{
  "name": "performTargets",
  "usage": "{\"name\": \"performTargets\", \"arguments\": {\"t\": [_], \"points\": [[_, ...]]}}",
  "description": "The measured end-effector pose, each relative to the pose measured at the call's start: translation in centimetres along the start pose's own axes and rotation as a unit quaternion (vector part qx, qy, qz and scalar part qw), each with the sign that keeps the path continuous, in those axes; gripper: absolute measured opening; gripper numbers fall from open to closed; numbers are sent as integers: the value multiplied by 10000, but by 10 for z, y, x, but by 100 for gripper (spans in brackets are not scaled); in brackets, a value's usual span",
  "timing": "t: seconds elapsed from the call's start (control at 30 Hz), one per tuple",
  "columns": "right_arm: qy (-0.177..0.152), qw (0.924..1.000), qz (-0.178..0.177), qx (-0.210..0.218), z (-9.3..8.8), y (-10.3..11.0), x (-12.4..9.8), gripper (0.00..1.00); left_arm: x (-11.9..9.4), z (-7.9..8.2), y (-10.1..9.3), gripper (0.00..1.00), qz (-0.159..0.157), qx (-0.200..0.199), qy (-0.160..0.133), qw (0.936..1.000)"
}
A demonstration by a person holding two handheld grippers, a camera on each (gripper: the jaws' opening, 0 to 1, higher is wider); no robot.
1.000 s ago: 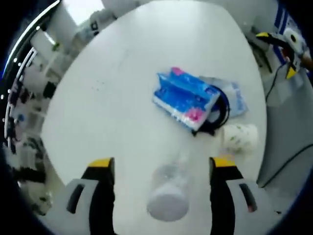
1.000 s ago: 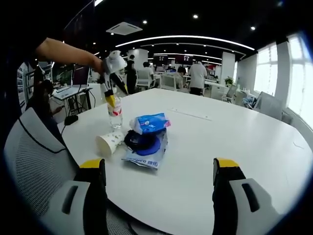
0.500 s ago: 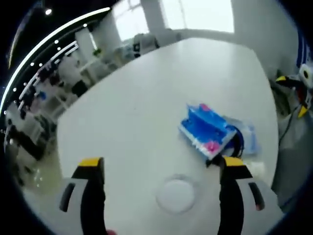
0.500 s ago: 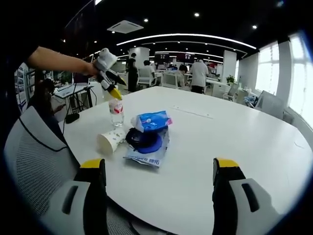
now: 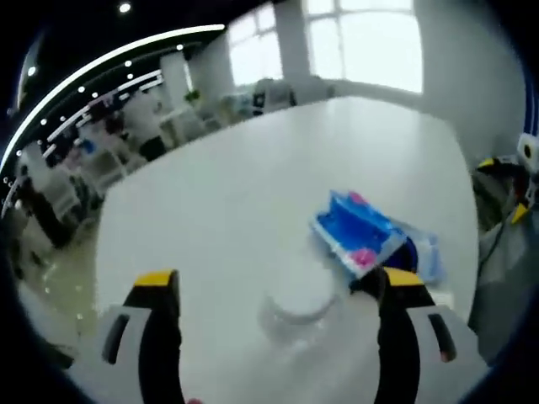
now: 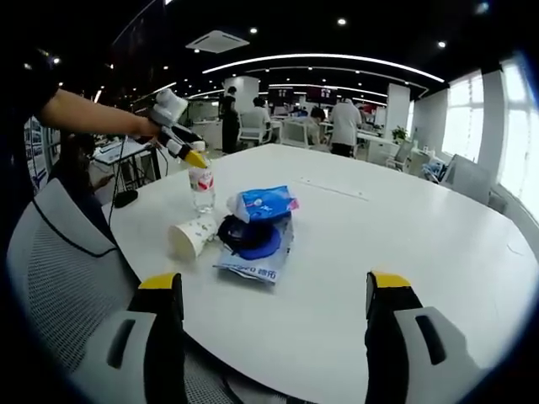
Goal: Arrange the tabletop items into an orderly group along one side of the table until the central work area is clear of visible clutter.
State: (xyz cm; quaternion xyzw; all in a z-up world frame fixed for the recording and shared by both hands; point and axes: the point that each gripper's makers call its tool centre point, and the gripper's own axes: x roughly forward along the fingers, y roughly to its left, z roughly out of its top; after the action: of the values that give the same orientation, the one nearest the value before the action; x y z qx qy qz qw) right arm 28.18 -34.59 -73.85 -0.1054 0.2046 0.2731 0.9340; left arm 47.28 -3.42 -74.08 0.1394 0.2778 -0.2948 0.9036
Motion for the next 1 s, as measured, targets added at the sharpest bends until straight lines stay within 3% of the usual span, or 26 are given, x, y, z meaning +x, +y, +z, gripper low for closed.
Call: {"name": "performTargets", "arguments": {"t": [0.37, 0.43, 0.73, 1.0], "points": [[34, 10000, 3, -32, -1, 0, 1, 89, 2, -13, -12, 88, -257, -116, -128, 9995], [31, 10000, 1, -25, -1, 0, 1, 89, 2, -13, -15, 84, -365, 50, -182, 9992], [40, 10000, -3, -11, -1, 0, 1, 88, 4, -23, -13, 65, -536, 556, 68, 9970], [56, 10000, 1, -7, -2, 1, 1, 87, 4, -25, -19, 60, -968, 785, 152, 9921]]}}
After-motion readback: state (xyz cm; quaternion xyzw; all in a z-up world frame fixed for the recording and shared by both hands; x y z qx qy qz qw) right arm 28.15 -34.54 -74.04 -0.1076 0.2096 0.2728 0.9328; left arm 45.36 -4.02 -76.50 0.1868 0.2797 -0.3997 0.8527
